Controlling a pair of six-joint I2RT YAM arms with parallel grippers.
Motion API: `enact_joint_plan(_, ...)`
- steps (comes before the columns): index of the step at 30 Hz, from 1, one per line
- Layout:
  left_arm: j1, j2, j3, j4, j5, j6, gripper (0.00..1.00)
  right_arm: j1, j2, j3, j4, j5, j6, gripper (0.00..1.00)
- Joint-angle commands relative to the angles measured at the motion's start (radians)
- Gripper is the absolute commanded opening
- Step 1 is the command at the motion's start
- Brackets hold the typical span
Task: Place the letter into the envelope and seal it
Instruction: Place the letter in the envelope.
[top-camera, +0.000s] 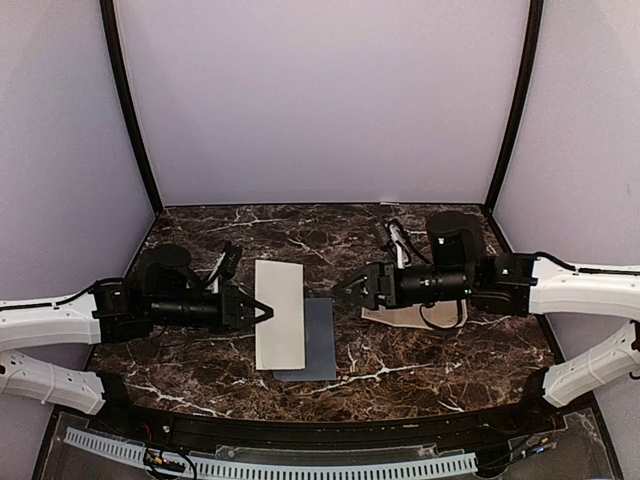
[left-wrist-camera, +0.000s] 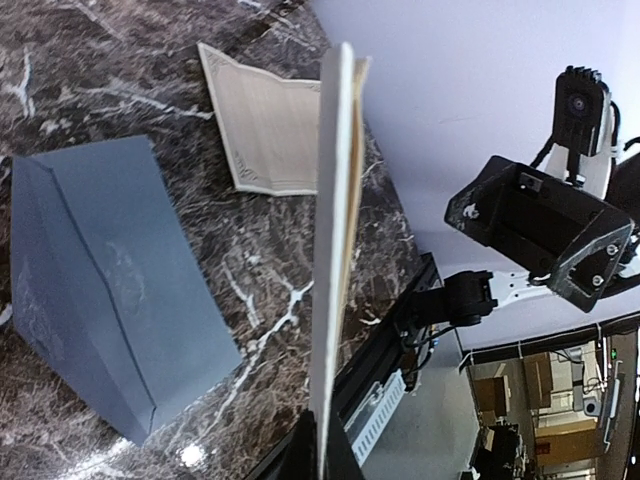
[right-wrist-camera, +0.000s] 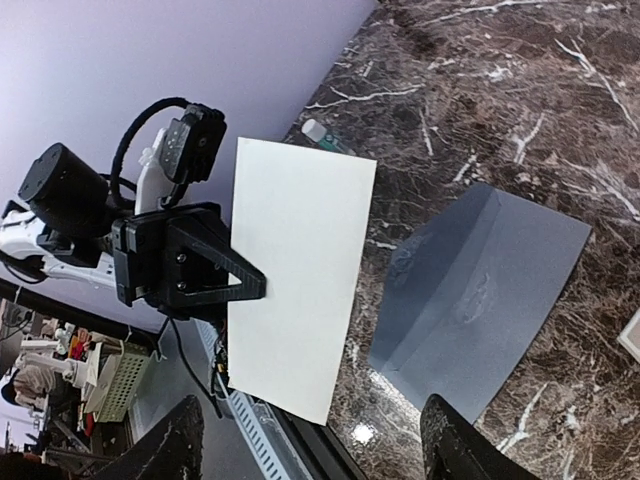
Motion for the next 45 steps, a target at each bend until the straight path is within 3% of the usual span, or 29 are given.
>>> enact_joint_plan(1,0.051,0.028,-0.061,-0.013,0.017,-0.006,0.0,0.0,0.048,-0.057,0.009,0.086,0.078,0.71)
enact_joint_plan(6,0.11,0.043,-0.108,0.015,0.045,0.031,0.0,0.002,0.11,-0.097,0.063,0.091,0.107,0.71)
enact_joint_plan(14,0.213,0.104,-0.134,0.036,0.134,0.094,0.0,0.003,0.222,-0.085,0.069,0.112,0.118,0.63)
enact_joint_plan(24,0.235,0.217,-0.135,0.085,0.146,0.11,0.0,0.002,0.329,-0.061,0.073,0.129,0.121,0.56)
enact_joint_plan(36,0.249,0.25,-0.168,0.145,0.112,0.086,0.0,0.003,0.426,-0.03,0.081,0.118,0.117,0.52)
enact_joint_plan(45,0.263,0.262,-0.191,0.239,0.16,0.024,0.0,0.003,0.483,-0.016,0.088,0.105,0.116,0.47)
